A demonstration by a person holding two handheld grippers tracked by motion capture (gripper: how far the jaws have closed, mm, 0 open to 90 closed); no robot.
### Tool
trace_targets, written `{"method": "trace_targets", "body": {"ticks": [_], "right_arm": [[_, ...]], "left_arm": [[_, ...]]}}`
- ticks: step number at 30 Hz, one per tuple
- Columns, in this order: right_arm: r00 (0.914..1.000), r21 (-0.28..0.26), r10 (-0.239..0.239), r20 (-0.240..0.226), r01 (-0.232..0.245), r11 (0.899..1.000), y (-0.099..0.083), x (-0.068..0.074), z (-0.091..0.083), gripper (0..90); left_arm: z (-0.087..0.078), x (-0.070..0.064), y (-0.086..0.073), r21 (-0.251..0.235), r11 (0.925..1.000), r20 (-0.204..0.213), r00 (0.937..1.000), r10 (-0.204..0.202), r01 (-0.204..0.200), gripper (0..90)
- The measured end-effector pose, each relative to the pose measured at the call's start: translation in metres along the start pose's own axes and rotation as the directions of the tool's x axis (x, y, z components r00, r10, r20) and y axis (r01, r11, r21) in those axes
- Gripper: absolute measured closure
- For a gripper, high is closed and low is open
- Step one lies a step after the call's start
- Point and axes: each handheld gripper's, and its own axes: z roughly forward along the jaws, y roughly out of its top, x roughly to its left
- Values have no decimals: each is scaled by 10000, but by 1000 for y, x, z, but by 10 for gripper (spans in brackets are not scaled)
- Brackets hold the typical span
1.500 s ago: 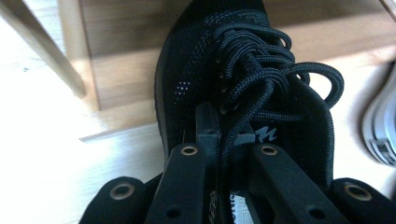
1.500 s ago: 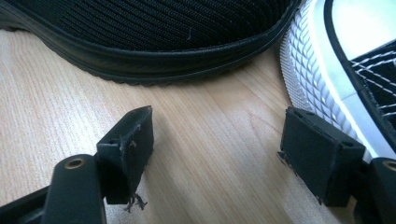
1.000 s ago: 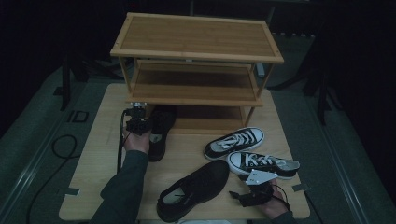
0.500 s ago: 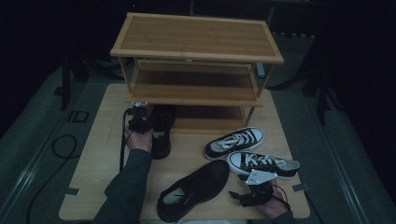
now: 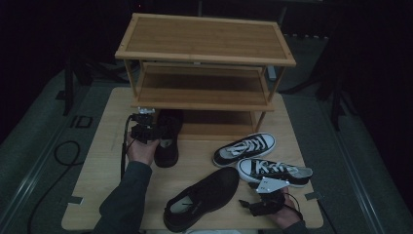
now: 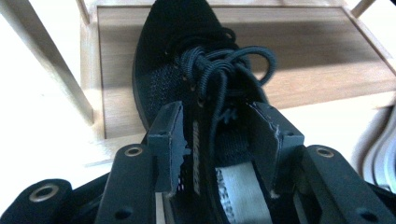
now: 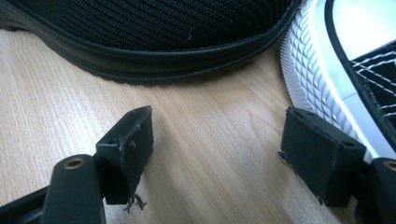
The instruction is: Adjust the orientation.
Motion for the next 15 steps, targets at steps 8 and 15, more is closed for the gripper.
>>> {"method": "trace_targets", "body": {"ticks": [8, 15], "right_arm": [[10000, 2, 1, 1, -1, 10000, 0, 0, 0, 250], [10000, 1, 1, 0, -1, 10000, 0, 0, 0, 250]], "left_arm": [[-33, -10, -7, -217, 9951, 380, 9946, 968, -960, 793], [-55, -18, -24, -264, 9871, 687, 9848, 1594, -1579, 899]]}}
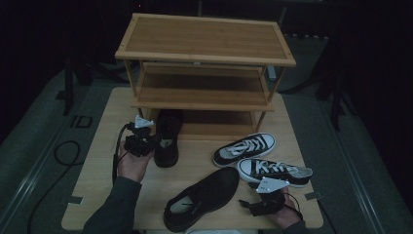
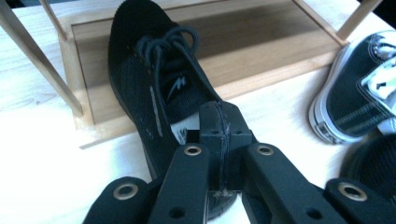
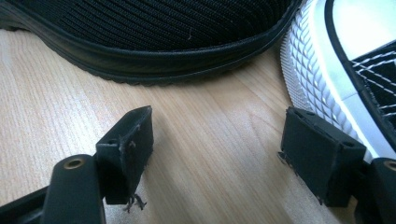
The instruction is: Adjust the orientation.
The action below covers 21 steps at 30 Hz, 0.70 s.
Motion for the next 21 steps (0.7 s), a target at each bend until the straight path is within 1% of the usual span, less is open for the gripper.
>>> {"method": "trace_targets", "body": {"ticks": [1, 2, 3, 4, 5, 6, 7, 8, 9, 10, 11, 12, 13, 16, 17, 18, 19, 20, 21], "right_arm": [[10000, 0, 0, 0, 0, 10000, 0, 0, 0, 250], [10000, -1, -3, 1, 3, 10000, 0, 0, 0, 250], [10000, -1, -3, 1, 3, 10000, 0, 0, 0, 250], [10000, -1, 0, 0, 0, 10000, 0, 0, 0, 250], [10000, -1, 0, 0, 0, 10000, 0, 0, 0, 250], [10000, -1, -2, 0, 2, 10000, 0, 0, 0, 250], [10000, -1, -2, 0, 2, 10000, 0, 0, 0, 250], [10000, -1, -1, 1, 1, 10000, 0, 0, 0, 250], [10000, -1, -1, 1, 1, 10000, 0, 0, 0, 250], [10000, -1, 0, 1, 0, 10000, 0, 0, 0, 250], [10000, -1, 0, 1, 0, 10000, 0, 0, 0, 250], [10000, 0, 0, -1, 0, 10000, 0, 0, 0, 250], [10000, 0, 0, -1, 0, 10000, 0, 0, 0, 250], [10000, -8, -16, 6, 16, 10000, 0, 0, 0, 250], [10000, -8, -16, 6, 16, 10000, 0, 0, 0, 250], [10000, -8, -16, 5, 16, 10000, 0, 0, 0, 250], [10000, -8, -16, 5, 16, 10000, 0, 0, 0, 250], [10000, -14, -25, 5, 25, 10000, 0, 0, 0, 250], [10000, -14, -25, 5, 25, 10000, 0, 0, 0, 250]], "left_arm": [[0, 0, 0, 0, 10000, 0, 10000, 0, 0, 899], [-5, 0, -5, -31, 10000, 99, 9999, -35, 36, 900], [-5, 0, -5, -31, 10000, 99, 9999, -35, 36, 900], [-9, -1, -11, -63, 9999, 211, 9997, -103, 105, 900], [-9, -1, -11, -63, 9999, 211, 9997, -103, 105, 900], [-13, -3, -17, -56, 9999, 285, 9996, -90, 92, 900], [-13, -3, -17, -56, 9999, 285, 9996, -90, 92, 900], [-15, -4, -23, 25, 10000, 390, 9992, -66, 65, 900], [-15, -4, -23, 25, 10000, 390, 9992, -66, 65, 900], [-16, -6, -28, 75, 10000, 419, 9991, -13, 10, 900], [-16, -6, -28, 75, 10000, 419, 9991, -13, 10, 900], [-14, -9, -33, 227, 9997, 384, 9992, 87, -95, 900], [-14, -9, -33, 227, 9997, 384, 9992, 87, -95, 900], [-6, -11, -45, 588, 9982, 419, 9991, 56, -80, 900], [-6, -11, -45, 588, 9982, 419, 9991, 56, -80, 900], [-1, -12, -50, 783, 9969, 402, 9992, 60, -91, 900], [-1, -12, -50, 783, 9969, 402, 9992, 60, -91, 900], [5, -13, -54, 1009, 9948, 398, 9992, 107, -146, 900], [5, -13, -54, 1009, 9948, 398, 9992, 107, -146, 900]]}}
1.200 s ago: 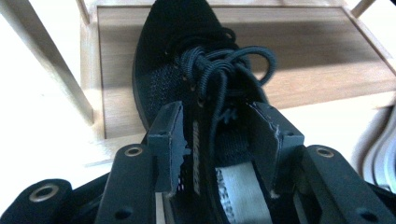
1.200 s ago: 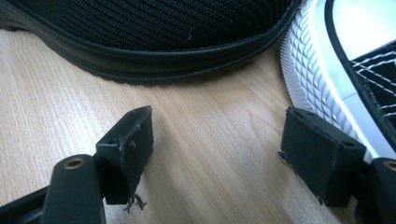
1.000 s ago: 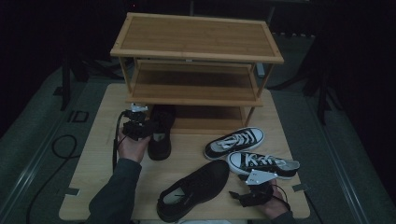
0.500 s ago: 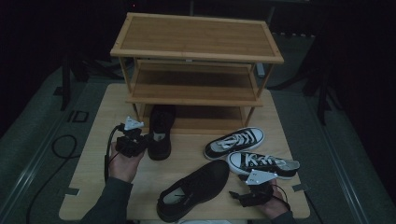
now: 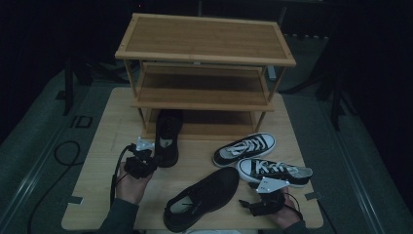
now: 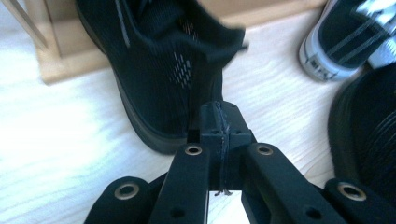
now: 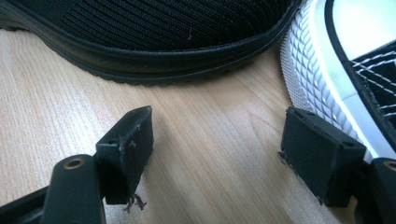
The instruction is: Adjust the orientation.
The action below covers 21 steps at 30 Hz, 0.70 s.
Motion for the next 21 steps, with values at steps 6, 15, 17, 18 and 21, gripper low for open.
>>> {"method": "trace_targets", "body": {"ticks": [6, 15, 17, 18, 21], "right_arm": [[10000, 0, 1, -1, -1, 10000, 0, 0, 0, 250], [10000, 2, 3, -1, -3, 10000, 0, 0, 0, 250], [10000, 15, 24, -5, -24, 10000, 0, 0, 0, 250], [10000, 15, 24, -5, -24, 10000, 0, 0, 0, 250], [10000, 15, 28, -3, -28, 10000, 0, 0, 0, 250]], "left_arm": [[21, -2, -13, 699, 9975, -25, 10000, 87, -85, 900], [45, 1, -26, 1393, 9902, -197, 9998, 50, -22, 900], [46, 1, -26, 1412, 9900, -244, 9997, 64, -29, 900], [47, 2, -26, 1438, 9896, -254, 9997, 66, -29, 900], [50, 4, -26, 1453, 9894, -289, 9996, 25, 17, 900]]}}
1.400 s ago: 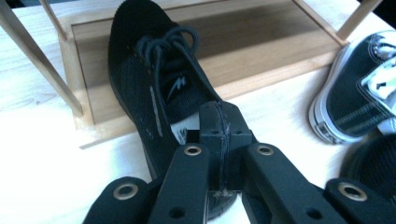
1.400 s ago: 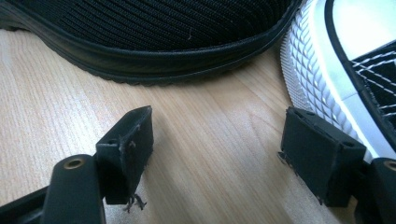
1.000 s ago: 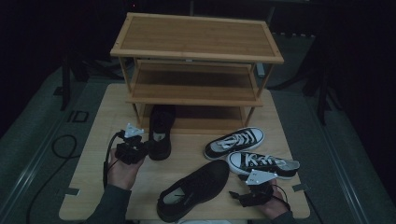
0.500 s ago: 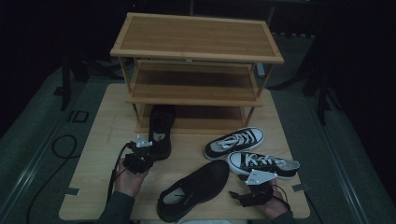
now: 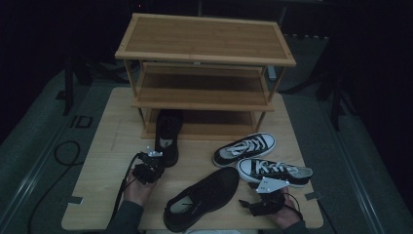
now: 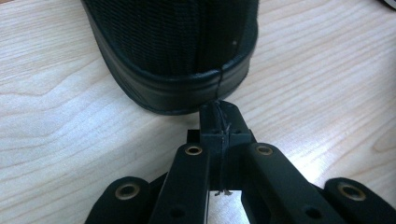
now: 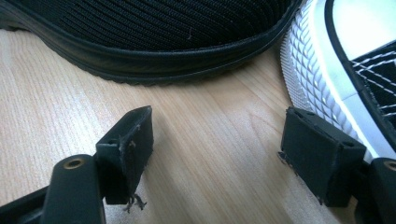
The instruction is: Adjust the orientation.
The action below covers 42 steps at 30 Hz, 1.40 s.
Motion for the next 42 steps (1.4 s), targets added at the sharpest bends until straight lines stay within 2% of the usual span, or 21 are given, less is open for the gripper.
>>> {"method": "trace_targets", "body": {"ticks": [5, 9, 12, 15, 17, 25, 30, 34, 37, 42], "right_arm": [[10000, -1, -1, -1, 1, 10000, 0, 0, 0, 250], [10000, -1, -3, -1, 3, 10000, 0, 0, 0, 250], [10000, -1, -4, -2, 4, 10000, 0, 0, 0, 250], [10000, 0, -1, -1, 1, 10000, 0, 0, 0, 250], [10000, -1, -4, -2, 4, 10000, 0, 0, 0, 250], [10000, 3, -9, 1, 9, 10000, 0, 0, 0, 250], [10000, 2, -10, -2, 10, 10000, 0, 0, 0, 249], [10000, 4, -12, -2, 12, 10000, 0, 0, 0, 249], [10000, 2, -10, -2, 10, 10000, 0, 0, 0, 249], [10000, 2, -9, -3, 9, 10000, 0, 0, 0, 249]], "left_arm": [[1, -3, 1, 58, 9999, 79, 9999, 105, -106, 900], [6, -5, 0, 323, 9994, -90, 9999, 106, -103, 900], [8, -4, 0, 319, 9994, -249, 9996, 113, -105, 900], [8, -3, 1, 339, 9994, -233, 9997, 98, -90, 900], [8, -4, 1, 288, 9995, -475, 9987, 158, -145, 900], [4, -2, 8, 9, 9999, -614, 9981, 107, -107, 900], [2, 0, 18, -154, 9997, -1050, 9943, 159, -176, 900], [4, 3, 22, -190, 9998, -1029, 9947, -16, -3, 900], [4, 2, 22, -153, 9999, -1097, 9939, 57, -74, 900], [4, 3, 25, -165, 9999, -967, 9953, 13, -29, 900]]}}
